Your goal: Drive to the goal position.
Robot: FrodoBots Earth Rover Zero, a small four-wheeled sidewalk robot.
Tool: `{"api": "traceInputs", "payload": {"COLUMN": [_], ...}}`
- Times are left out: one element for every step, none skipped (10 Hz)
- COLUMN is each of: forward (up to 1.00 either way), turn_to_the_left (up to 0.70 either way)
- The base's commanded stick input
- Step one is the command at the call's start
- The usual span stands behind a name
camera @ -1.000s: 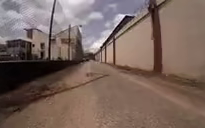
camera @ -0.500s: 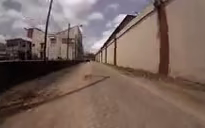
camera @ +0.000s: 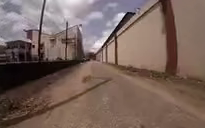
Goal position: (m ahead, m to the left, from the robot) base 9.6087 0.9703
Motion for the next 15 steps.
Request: {"api": "traceInputs", "payload": {"forward": [0.85,0.85,0.85,0.85,0.85,0.85,0.85,0.85,0.85,0.85,0.85,0.85,0.85,0.85,0.85], "turn_to_the_left": [0.0,0.0,0.0,0.0,0.0,0.0,0.0,0.0,0.0,0.0,0.0,0.0,0.0,0.0,0.0]}}
